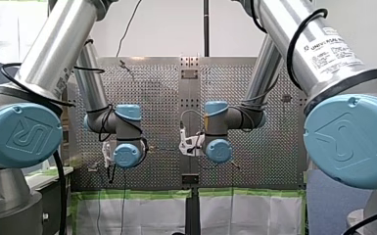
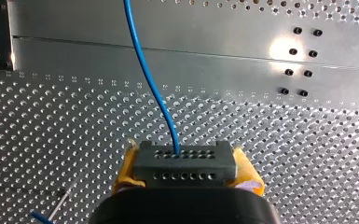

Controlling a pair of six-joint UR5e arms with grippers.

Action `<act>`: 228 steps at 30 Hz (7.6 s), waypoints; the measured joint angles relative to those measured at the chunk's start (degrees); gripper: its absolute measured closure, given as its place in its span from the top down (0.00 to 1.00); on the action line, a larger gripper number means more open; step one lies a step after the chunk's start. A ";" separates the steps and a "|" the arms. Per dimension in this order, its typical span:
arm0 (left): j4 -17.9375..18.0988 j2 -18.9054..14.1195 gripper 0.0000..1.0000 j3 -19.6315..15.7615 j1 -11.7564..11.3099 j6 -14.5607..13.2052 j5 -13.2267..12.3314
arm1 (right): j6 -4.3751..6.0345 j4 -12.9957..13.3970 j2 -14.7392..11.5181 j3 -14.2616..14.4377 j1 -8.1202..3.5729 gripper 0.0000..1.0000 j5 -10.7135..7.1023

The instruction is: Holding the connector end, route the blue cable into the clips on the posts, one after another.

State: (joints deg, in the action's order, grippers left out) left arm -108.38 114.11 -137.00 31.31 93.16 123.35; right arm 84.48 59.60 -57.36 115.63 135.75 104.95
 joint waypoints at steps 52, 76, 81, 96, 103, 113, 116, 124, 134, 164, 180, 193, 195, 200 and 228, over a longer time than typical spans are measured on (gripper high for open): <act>0.00 0.00 0.00 -0.09 -0.09 0.00 0.00 | -0.50 -2.12 2.77 -0.57 -0.16 0.00 1.10; -4.24 -2.16 0.00 -0.17 0.00 -4.12 -1.10 | -0.53 -2.64 7.30 -0.62 -0.17 0.00 1.23; -7.22 -2.26 0.00 -0.18 0.00 -5.14 -1.14 | -0.53 -2.64 7.30 -0.61 -0.18 0.00 1.23; -9.04 -3.06 0.00 -0.01 0.46 -6.04 -1.81 | -0.84 -2.95 7.01 -0.93 0.06 0.00 1.53; -11.83 -6.35 0.00 0.12 0.48 -5.76 -2.73 | 0.14 -5.97 3.96 -2.58 0.49 0.00 3.90; -14.99 -12.68 0.00 0.14 -0.85 -0.03 0.34 | 1.96 -11.24 -1.31 -5.83 -0.01 0.00 -0.18; -15.52 -14.30 0.00 0.15 -1.17 0.41 0.72 | 2.40 -12.86 -2.93 -7.40 -0.03 0.00 -1.78; -17.98 -18.85 0.00 0.86 -2.77 1.54 0.90 | 2.85 -17.41 -7.47 -11.93 0.62 0.00 -6.31; -23.92 -25.11 0.00 5.40 -4.82 1.52 2.64 | 3.07 -23.20 -10.71 -17.72 1.24 0.00 -11.77; -34.62 -29.32 0.00 14.35 -17.53 2.29 -3.32 | 8.73 -36.80 -10.70 -31.02 1.65 0.00 -20.05; -39.02 -30.63 0.00 21.68 -21.02 3.84 -4.78 | 11.39 -37.26 -10.19 -34.44 1.61 0.00 -21.60; -40.29 -31.61 0.00 24.39 -23.06 5.17 -6.55 | 13.40 -38.68 -9.90 -39.73 2.27 0.00 -24.09; -40.37 -31.59 0.00 24.82 -23.41 5.29 -6.97 | 13.76 -38.73 -9.86 -40.30 2.32 0.00 -24.20; -41.57 -31.21 0.00 26.56 -24.20 5.42 -7.88 | 14.59 -38.97 -9.76 -41.90 2.36 0.00 -24.32; -44.65 -29.26 0.00 31.15 -28.28 6.85 -12.30 | 15.67 -40.77 -5.80 -48.69 3.18 0.00 -24.78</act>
State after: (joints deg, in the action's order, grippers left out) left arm -153.03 84.85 -105.85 3.03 100.01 111.05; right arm 100.16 18.83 -63.17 66.94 138.93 80.17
